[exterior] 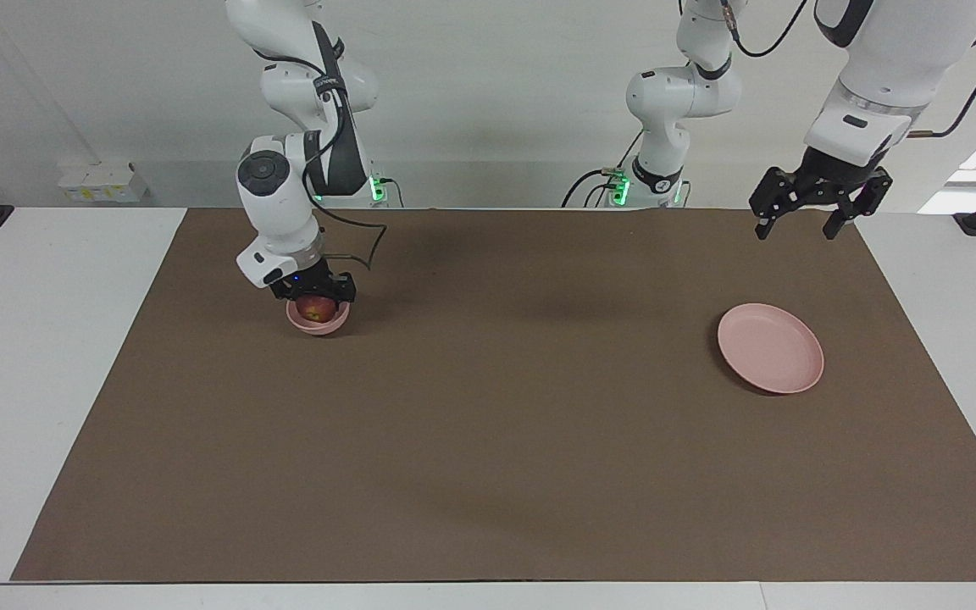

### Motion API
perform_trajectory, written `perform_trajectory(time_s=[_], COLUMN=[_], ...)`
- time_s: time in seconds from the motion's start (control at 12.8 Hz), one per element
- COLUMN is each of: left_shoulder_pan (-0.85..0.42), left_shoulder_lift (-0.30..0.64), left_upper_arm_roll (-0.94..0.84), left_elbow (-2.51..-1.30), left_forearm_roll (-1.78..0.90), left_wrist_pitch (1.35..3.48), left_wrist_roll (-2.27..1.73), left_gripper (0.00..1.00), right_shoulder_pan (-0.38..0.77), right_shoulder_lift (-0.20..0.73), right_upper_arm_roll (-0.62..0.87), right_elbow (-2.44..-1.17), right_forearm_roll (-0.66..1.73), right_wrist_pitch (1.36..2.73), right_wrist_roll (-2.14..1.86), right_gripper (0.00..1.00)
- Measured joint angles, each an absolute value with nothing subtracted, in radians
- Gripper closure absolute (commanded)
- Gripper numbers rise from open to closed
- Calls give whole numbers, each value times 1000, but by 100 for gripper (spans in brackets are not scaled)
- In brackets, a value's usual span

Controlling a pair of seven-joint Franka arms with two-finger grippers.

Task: Move apple from plate to bowl
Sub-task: 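Lower the apple into the pink bowl and open the right gripper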

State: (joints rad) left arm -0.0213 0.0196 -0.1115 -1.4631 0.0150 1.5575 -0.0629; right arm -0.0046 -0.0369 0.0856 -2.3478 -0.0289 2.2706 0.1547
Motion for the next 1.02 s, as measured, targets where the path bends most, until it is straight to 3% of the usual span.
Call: perform_trajectory(time_s=[0.08, 0.55, 1.02], left_shoulder_pan=[-49, -99, -88], left_shoulder_lift=[9, -10, -23], left_upper_arm_roll=[-76, -19, 2], left_elbow=[-1469, -1489, -1498], left_forearm_roll=[5, -2, -1], left_wrist_pitch=[1557, 1541, 1478], left_wrist_roll=[-63, -63, 19], left_gripper=[0, 0, 0], right_shoulder_pan=[-12, -6, -7], right_shoulder_lift=[-37, -38, -42], right_upper_arm_roll=[85, 98, 98], right_elbow=[-2359, -2323, -2106], right_forearm_roll=[-29, -29, -29], right_wrist_pitch=[2286, 2286, 2070], right_wrist_roll=[150, 156, 155], right_gripper=[0, 0, 0])
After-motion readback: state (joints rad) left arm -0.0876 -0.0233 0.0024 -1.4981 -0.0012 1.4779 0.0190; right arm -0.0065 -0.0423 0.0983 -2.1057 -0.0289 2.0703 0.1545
